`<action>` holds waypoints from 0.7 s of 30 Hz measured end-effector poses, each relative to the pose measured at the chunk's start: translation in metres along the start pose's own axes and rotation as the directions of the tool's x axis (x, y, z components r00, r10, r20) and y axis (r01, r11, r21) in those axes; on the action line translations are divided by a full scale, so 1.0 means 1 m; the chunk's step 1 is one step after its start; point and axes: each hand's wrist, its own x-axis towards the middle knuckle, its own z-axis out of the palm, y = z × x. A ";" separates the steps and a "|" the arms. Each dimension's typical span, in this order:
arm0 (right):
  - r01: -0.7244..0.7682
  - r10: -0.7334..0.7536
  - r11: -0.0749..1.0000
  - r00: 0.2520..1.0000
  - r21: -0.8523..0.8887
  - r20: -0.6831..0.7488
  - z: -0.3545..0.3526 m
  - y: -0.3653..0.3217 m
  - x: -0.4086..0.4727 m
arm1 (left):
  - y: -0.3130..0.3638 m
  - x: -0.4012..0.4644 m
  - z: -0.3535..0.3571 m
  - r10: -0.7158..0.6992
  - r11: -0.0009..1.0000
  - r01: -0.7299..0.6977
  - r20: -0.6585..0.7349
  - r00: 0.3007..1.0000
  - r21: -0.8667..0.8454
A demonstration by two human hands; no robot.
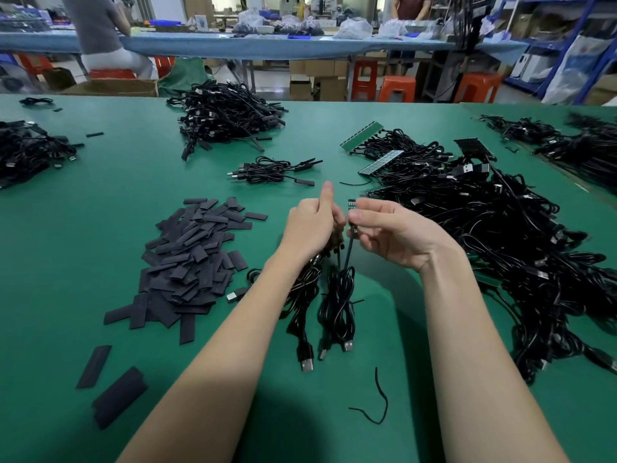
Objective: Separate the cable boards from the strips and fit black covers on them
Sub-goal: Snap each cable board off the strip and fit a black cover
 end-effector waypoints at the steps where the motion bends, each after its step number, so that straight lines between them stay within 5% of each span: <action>1: 0.017 -0.017 1.000 0.999 0.007 0.034 0.000 -0.003 -0.001 | -0.001 0.000 -0.002 0.031 0.997 -0.033 0.022 0.999 0.066; 4: 0.043 -0.045 0.999 0.996 0.033 0.072 0.007 -0.007 -0.002 | 0.004 0.001 -0.007 0.071 0.993 -0.073 0.023 0.997 0.088; 7: 0.097 -0.096 0.989 0.995 -0.115 0.018 0.019 -0.006 0.006 | 0.013 0.001 -0.013 -0.001 0.959 0.027 0.094 0.996 -0.283; 10: 0.134 -0.171 0.946 0.979 -0.295 -0.106 0.029 -0.001 0.014 | 0.016 -0.005 -0.017 -0.148 0.801 0.209 0.153 0.977 -0.561; 17: 0.056 -0.174 0.930 0.938 -0.363 -0.300 0.035 0.006 0.022 | -0.007 -0.033 -0.025 -0.146 0.604 0.221 0.166 0.975 -0.766; 21: 0.029 -0.123 0.959 0.939 -0.282 -0.322 0.037 0.006 0.023 | -0.005 -0.039 -0.021 -0.090 0.597 0.226 0.216 0.972 -0.770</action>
